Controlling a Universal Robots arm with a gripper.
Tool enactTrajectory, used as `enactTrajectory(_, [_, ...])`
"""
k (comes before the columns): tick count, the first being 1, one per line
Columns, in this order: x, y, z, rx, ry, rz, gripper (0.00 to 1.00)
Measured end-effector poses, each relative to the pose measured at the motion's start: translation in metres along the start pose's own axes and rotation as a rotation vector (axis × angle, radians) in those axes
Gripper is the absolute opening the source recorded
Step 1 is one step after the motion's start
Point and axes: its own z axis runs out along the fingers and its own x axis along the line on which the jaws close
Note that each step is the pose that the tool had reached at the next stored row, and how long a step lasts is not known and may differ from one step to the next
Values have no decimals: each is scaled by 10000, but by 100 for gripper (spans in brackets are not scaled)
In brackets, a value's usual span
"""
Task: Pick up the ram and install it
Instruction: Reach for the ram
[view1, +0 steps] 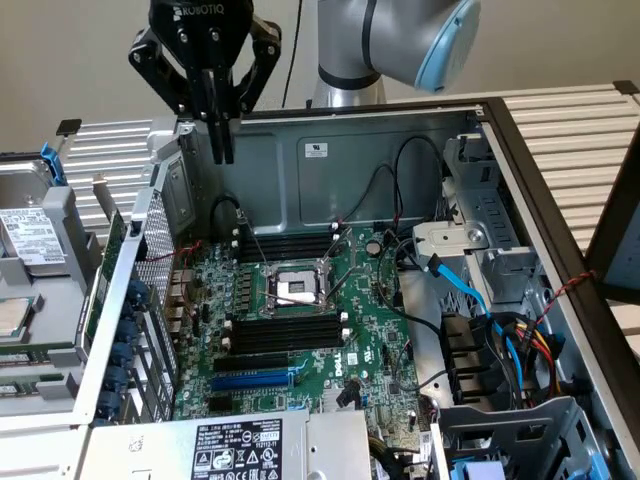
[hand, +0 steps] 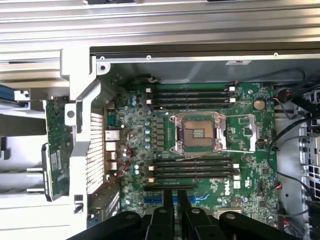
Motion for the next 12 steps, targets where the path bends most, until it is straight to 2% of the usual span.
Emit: enactTrajectory(12, [546, -6, 11, -3, -51, -3, 18])
